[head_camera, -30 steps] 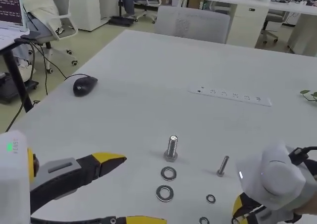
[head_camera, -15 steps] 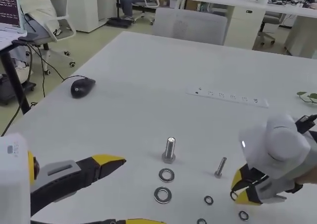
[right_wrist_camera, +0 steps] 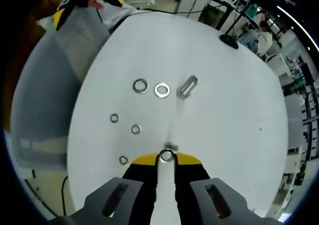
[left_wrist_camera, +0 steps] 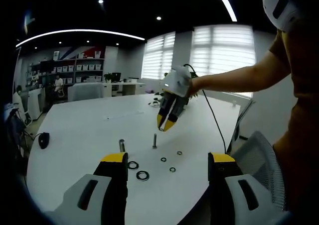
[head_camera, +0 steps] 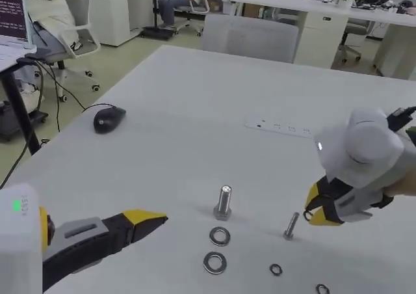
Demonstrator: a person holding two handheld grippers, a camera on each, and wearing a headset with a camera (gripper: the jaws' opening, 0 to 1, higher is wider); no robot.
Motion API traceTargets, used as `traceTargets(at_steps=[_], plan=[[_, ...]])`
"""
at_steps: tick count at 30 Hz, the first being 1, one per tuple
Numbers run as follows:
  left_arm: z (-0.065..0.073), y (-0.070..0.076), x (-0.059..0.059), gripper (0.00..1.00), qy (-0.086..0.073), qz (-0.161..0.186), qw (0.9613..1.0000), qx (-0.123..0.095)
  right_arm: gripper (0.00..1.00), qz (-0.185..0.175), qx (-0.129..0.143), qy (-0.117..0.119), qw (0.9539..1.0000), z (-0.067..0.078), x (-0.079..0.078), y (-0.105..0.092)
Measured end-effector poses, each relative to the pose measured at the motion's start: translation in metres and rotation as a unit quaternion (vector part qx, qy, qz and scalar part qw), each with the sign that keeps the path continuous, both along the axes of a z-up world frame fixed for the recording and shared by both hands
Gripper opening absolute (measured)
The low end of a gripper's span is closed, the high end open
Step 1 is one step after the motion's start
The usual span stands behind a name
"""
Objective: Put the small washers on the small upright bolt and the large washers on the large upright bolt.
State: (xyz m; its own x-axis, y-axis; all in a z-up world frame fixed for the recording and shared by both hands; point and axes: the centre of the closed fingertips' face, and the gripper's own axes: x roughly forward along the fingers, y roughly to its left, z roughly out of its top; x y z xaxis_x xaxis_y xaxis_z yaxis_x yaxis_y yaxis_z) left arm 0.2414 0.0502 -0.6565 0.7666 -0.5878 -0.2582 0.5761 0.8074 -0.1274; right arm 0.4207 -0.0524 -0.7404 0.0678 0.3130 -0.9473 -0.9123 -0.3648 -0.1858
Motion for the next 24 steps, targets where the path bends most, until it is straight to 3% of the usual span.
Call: traceTargets(at_steps=[7,24], plan=[[0.001,0.002,0.001,0.64,-0.002,0.003,1.0000,-0.001,0.12,0.000,-0.012,-0.001,0.9999,-0.004,0.009,0.006],[-0.003,0.005,0.002,0.64,0.003,0.006,1.0000,-0.003,0.12,0.000,-0.030,0.007,0.9995,-0.019,0.011,0.008]])
